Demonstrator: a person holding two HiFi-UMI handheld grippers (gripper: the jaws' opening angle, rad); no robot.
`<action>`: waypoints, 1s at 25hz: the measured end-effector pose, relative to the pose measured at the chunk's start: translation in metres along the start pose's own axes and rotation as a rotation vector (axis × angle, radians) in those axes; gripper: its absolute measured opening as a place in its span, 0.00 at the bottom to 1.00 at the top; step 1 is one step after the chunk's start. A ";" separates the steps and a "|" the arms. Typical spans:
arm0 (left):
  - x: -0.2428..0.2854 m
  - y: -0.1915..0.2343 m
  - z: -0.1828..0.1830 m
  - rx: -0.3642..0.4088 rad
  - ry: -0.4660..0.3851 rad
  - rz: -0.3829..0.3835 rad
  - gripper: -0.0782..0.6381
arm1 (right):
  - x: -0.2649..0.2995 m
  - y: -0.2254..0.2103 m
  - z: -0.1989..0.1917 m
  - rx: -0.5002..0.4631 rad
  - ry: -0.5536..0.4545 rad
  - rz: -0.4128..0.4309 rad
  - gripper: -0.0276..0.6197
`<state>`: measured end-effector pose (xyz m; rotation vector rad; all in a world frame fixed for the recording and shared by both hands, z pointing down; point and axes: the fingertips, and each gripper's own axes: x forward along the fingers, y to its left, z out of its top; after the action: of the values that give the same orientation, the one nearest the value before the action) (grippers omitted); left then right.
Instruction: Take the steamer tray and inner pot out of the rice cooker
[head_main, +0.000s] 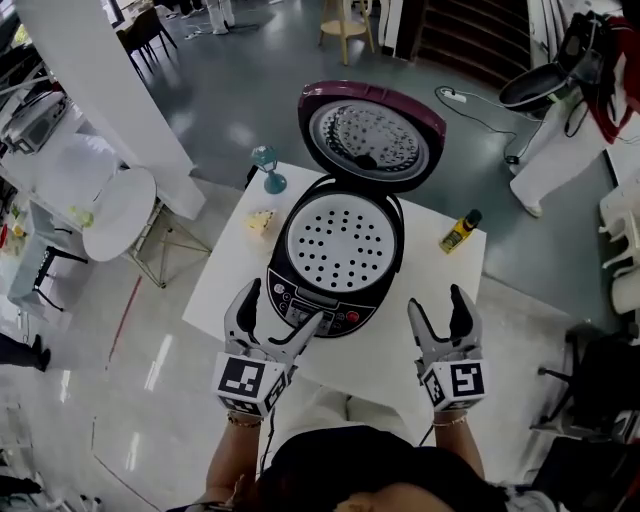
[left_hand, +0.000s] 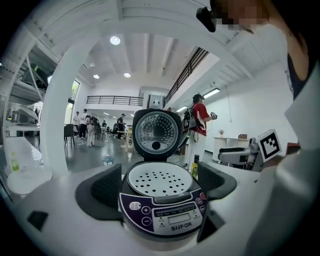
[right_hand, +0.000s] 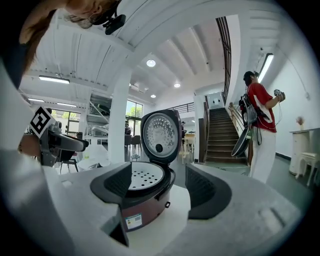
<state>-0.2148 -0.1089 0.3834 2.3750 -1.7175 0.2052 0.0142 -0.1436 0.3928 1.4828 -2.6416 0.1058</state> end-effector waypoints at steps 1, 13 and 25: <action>0.005 0.004 0.000 0.011 0.013 0.008 0.76 | 0.005 0.001 0.001 0.001 0.005 0.005 0.56; 0.079 0.030 -0.005 0.209 0.243 0.035 0.76 | 0.083 0.021 0.024 -0.460 0.117 0.079 0.56; 0.143 0.062 -0.048 0.469 0.576 0.062 0.76 | 0.164 0.000 -0.051 -0.622 0.500 0.165 0.56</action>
<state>-0.2284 -0.2482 0.4677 2.2092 -1.5676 1.2835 -0.0675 -0.2759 0.4646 0.8913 -2.1061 -0.2720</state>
